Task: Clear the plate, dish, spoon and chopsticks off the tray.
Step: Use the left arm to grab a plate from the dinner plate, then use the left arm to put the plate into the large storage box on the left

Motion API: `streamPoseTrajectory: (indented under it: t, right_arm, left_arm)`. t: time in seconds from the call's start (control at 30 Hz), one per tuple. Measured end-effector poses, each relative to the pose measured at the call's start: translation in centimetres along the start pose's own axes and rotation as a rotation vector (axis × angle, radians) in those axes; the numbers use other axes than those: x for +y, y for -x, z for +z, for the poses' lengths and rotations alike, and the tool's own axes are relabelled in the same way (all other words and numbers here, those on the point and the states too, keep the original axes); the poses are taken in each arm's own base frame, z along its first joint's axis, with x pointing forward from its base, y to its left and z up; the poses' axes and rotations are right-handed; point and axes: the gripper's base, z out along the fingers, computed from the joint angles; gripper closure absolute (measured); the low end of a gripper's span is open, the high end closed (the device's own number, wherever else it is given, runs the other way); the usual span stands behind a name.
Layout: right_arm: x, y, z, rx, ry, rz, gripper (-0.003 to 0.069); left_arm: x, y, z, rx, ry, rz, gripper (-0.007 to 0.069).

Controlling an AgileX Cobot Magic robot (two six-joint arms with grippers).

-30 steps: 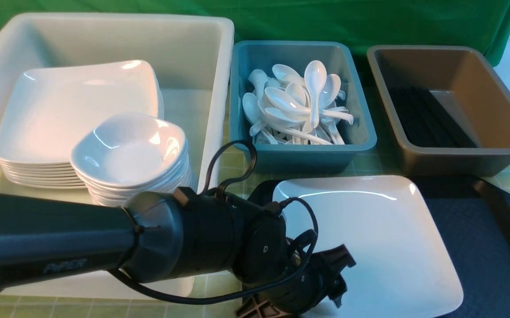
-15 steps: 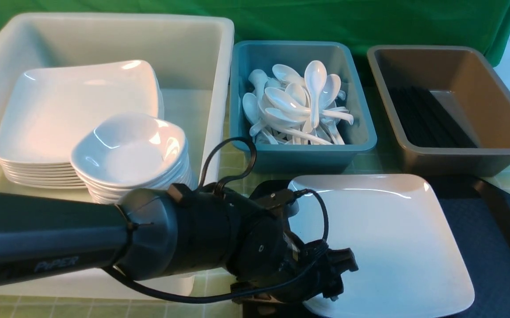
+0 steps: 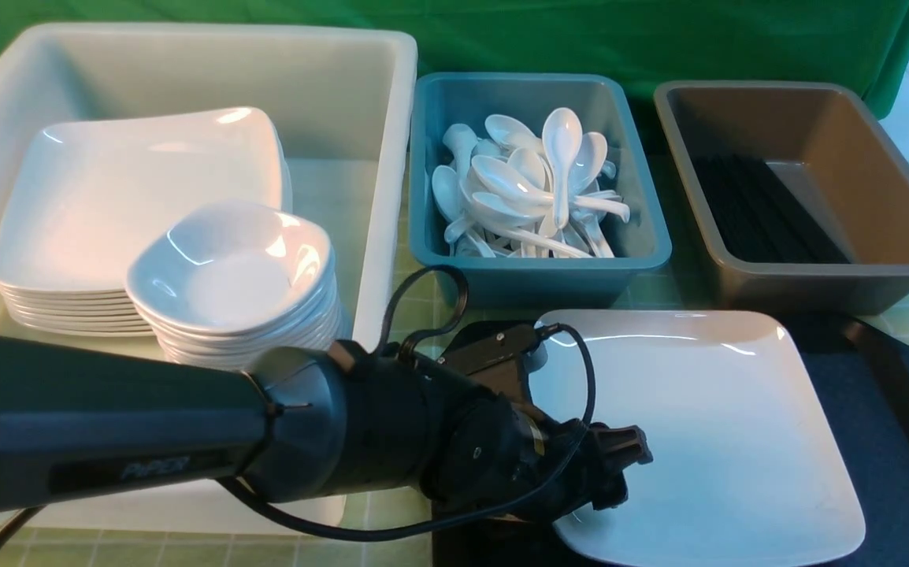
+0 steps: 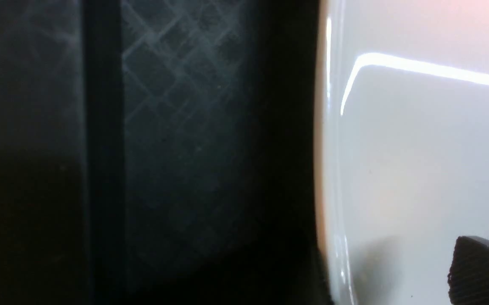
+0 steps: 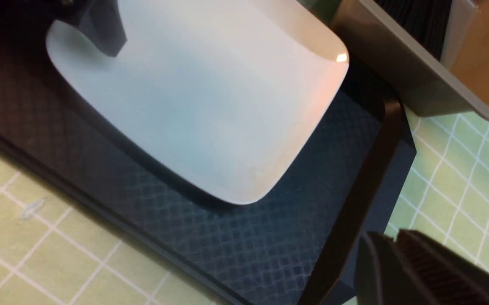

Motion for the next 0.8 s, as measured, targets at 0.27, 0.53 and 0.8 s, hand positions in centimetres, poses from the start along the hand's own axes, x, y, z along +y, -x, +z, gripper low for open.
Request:
streamPoseTrajectory:
  t: [0.27,0.53,0.8]
  right_arm:
    - [0.0,0.1,0.0,-0.013,0.002,0.013,0.0608]
    - [0.0,0.2,0.0,-0.019,0.002,0.031,0.0608]
    - [0.0,0.2,0.0,-0.019,0.002,0.031,0.0607]
  left_arm:
    - [0.3,-0.7,0.6,0.074,0.031,-0.134,0.0435]
    - [-0.4,-0.7,-0.9,0.095,0.003,-0.129,0.0574]
    - [-3.2,0.2,-9.6,0.028,-0.148,0.04,0.0615]
